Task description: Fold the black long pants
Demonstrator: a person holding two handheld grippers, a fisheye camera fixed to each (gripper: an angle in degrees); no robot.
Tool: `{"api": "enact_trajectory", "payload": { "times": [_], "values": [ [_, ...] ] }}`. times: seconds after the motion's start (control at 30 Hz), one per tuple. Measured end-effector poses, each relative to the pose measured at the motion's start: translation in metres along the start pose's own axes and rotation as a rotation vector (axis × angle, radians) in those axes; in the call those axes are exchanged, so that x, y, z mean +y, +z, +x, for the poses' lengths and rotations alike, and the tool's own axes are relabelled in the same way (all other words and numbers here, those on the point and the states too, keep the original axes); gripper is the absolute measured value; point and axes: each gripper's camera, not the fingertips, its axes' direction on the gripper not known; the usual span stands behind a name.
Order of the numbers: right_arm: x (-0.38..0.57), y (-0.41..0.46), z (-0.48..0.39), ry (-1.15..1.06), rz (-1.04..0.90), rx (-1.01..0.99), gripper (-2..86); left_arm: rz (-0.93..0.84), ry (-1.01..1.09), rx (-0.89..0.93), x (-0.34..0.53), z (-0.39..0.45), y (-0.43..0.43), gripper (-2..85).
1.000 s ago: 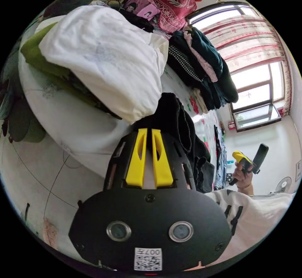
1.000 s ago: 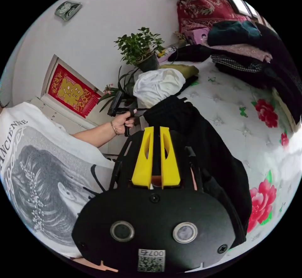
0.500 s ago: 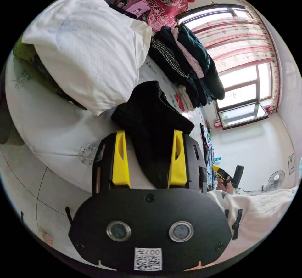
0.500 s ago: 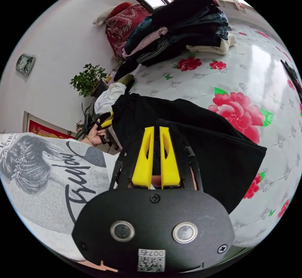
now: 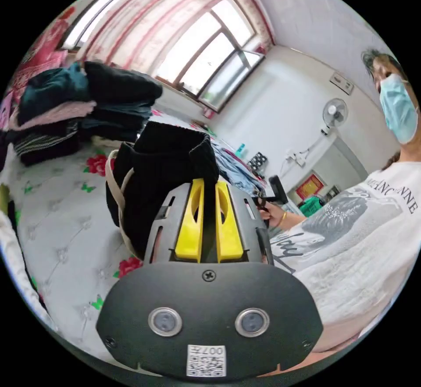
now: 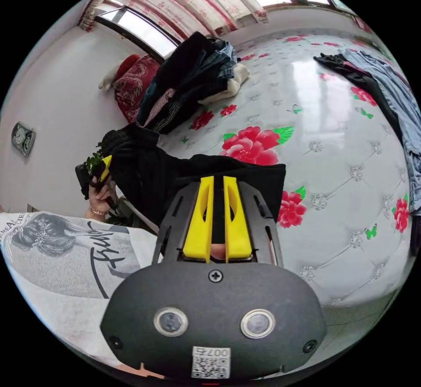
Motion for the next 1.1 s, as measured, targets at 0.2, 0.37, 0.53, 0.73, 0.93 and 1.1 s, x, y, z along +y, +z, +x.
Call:
{"api": "enact_trajectory", "payload": {
  "times": [0.2,0.37,0.53,0.73,0.93,1.1],
  "values": [
    [0.013,-0.067,0.054,0.262,0.098,-0.088,7.0,-0.428,0.112,0.159,0.061,0.063,0.206,6.0],
    [0.031,-0.086,0.073,0.401,0.081,-0.163,9.4,-0.455,-0.062,0.032,0.133,0.005,0.212,8.6],
    [0.02,-0.079,0.068,0.432,-0.015,-0.205,10.4,-0.393,-0.382,-0.203,0.216,-0.097,0.172,12.5],
    [-0.029,-0.039,0.033,0.377,-0.201,-0.235,8.8,-0.505,-0.538,-0.095,0.294,-0.164,0.246,13.3],
    [-0.054,-0.048,-0.001,0.32,-0.268,-0.204,6.1,-0.538,-0.488,0.02,0.32,-0.198,0.297,9.1],
    [-0.063,-0.064,-0.037,0.304,-0.214,-0.177,4.7,-0.557,-0.411,-0.011,0.326,-0.208,0.321,7.8]
  ]
}}
